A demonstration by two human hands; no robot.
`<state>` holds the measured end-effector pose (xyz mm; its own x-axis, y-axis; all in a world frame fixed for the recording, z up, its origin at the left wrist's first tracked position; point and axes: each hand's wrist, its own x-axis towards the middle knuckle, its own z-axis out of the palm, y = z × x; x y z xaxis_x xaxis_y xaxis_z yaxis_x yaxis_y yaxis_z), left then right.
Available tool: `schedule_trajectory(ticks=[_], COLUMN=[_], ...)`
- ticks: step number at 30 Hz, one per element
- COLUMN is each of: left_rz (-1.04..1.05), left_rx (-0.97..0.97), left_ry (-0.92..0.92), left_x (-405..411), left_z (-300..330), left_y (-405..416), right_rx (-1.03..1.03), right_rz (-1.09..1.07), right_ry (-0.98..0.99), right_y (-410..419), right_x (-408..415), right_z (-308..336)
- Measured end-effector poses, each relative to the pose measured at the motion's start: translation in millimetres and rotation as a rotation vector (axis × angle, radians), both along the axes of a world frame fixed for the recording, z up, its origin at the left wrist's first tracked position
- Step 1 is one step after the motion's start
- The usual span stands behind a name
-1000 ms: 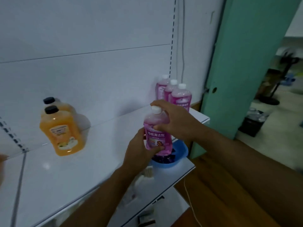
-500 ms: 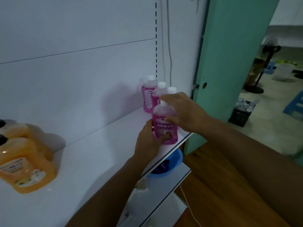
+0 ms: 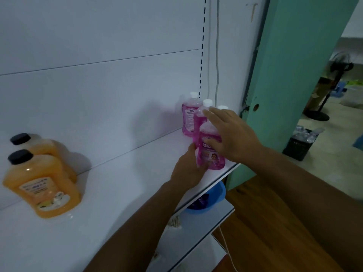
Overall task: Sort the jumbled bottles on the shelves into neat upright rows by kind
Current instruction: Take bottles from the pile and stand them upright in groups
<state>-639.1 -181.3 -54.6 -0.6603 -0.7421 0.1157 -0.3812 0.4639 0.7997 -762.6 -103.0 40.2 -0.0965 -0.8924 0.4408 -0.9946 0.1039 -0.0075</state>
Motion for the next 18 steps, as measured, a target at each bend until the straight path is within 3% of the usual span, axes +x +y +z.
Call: schedule_trajectory(ticks=[5,11,18], left_rz=[0.078,0.238,0.421], left_rx=[-0.092,-0.158,-0.17], left_ry=[-0.17,-0.326,-0.358], left_x=[41,124,260], left_z=[-11,-10,2], left_y=[4,24,68], right_rx=[-0.052,0.01,-0.014], right_rz=[0.057,0.266,0.563], right_ry=[0.154,0.056,-0.021], right_y=[-7,-26,-39], right_x=[23,89,208], right_z=[-5,-16,-16])
